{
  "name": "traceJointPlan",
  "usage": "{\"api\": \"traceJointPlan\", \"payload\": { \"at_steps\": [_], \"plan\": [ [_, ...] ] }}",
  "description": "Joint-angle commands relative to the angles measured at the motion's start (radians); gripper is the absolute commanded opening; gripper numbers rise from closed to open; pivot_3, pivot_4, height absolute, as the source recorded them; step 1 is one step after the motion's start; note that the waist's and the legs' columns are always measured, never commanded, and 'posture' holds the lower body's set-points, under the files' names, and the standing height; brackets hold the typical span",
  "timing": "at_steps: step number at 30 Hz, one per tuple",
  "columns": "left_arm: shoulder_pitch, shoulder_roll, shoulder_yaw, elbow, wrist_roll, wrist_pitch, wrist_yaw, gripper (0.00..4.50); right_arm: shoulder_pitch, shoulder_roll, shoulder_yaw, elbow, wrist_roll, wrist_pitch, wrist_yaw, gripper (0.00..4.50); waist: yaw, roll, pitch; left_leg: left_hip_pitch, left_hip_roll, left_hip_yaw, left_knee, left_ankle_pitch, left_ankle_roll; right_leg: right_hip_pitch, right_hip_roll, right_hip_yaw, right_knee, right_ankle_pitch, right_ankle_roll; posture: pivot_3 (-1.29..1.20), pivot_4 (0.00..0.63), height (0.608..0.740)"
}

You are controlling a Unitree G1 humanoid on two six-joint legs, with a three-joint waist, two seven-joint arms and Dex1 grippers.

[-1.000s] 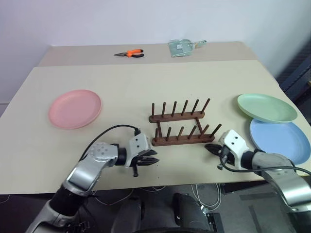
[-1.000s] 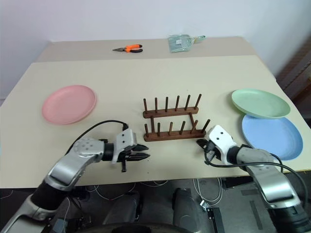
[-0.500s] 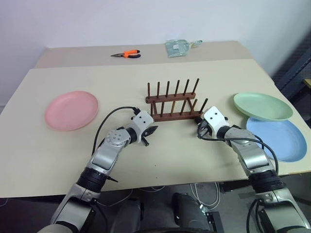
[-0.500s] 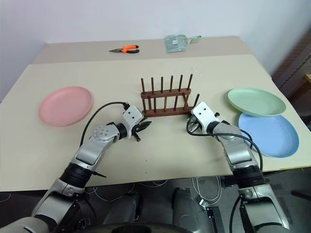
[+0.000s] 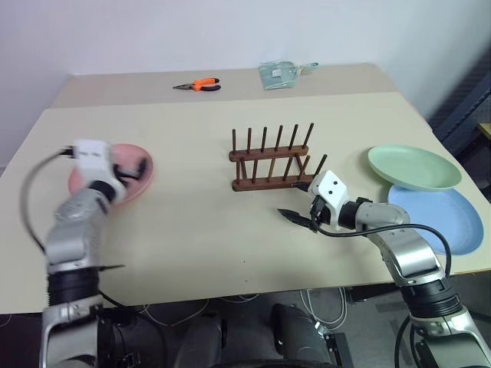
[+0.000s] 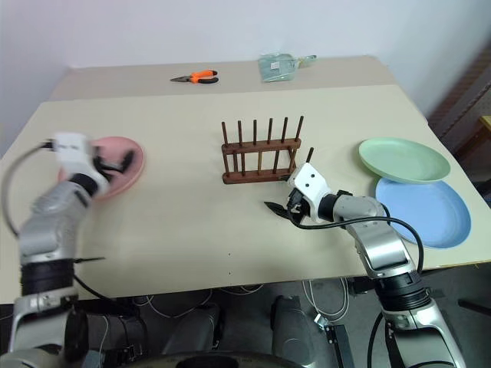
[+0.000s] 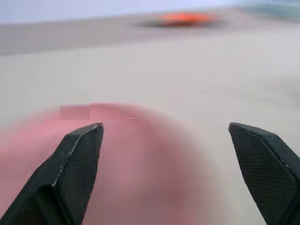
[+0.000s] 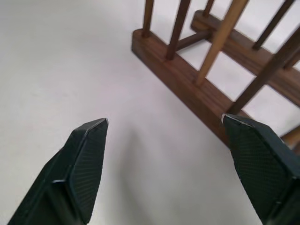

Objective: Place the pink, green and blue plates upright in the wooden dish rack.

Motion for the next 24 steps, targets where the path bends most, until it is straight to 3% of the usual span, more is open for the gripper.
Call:
{"api": "traceJointPlan", "payload": {
  "at_steps": [1, 3, 8, 11, 16, 18, 24],
  "plan": [
    [-0.014, -0.012, 0.129, -0.011, -0.036, 0.107, 0.145, 4.50, -0.028, 0.003, 0.019, 0.010, -0.021, -0.032, 0.002, 4.08, 0.001, 0.000, 0.000, 0.000, 0.000, 0.000, 0.000, 0.000, 0.000, 0.000, 0.000, 0.000, 0.000, 0.000, 0.000, 0.00, 0.150, 0.740],
    [-0.005, -0.028, 0.199, -0.024, -0.059, 0.189, 0.217, 4.50, -0.038, 0.005, 0.022, 0.030, -0.028, -0.047, -0.002, 4.08, -0.001, 0.000, 0.000, -0.001, 0.000, 0.000, 0.000, 0.000, 0.000, -0.001, 0.000, 0.000, 0.000, 0.000, 0.000, 0.00, 0.150, 0.740],
    [0.026, -0.070, 0.262, -0.042, -0.161, 0.359, 0.218, 4.50, -0.055, 0.017, 0.026, 0.054, -0.049, -0.083, -0.021, 4.08, 0.001, -0.001, -0.001, 0.000, 0.000, -0.001, 0.000, 0.001, -0.002, -0.001, 0.000, 0.000, 0.001, 0.000, 0.000, 0.00, 0.150, 0.740],
    [0.016, -0.091, 0.305, -0.026, -0.182, 0.376, 0.257, 3.67, -0.060, 0.022, 0.019, 0.051, -0.049, -0.089, -0.028, 4.15, 0.000, -0.002, -0.001, 0.000, 0.000, -0.001, 0.000, 0.001, -0.002, 0.000, 0.000, -0.001, 0.001, 0.000, 0.000, 0.00, 0.150, 0.740],
    [-0.024, -0.111, 0.300, -0.048, -0.231, 0.343, 0.247, 1.16, -0.077, 0.016, -0.016, 0.038, -0.019, -0.086, -0.030, 4.15, 0.001, -0.002, -0.001, 0.000, 0.000, -0.001, 0.000, 0.001, -0.003, 0.000, 0.000, -0.001, 0.001, 0.000, 0.000, 0.00, 0.150, 0.740],
    [-0.034, -0.111, 0.259, -0.069, -0.233, 0.310, 0.217, 0.13, -0.092, 0.010, -0.034, 0.018, 0.009, -0.065, -0.017, 4.50, 0.000, -0.003, 0.000, 0.000, 0.000, -0.001, 0.000, 0.001, -0.003, 0.000, 0.000, -0.001, 0.001, 0.000, 0.000, 0.00, 0.150, 0.740],
    [-0.144, -0.140, 0.087, -0.166, -0.230, 0.189, 0.143, 0.05, -0.213, -0.012, -0.016, -0.051, -0.043, -0.114, -0.024, 4.50, 0.001, -0.003, 0.000, -0.001, 0.000, -0.001, -0.001, 0.002, -0.004, -0.001, 0.000, -0.001, 0.001, 0.000, -0.001, 0.00, 0.150, 0.740]
  ]
}}
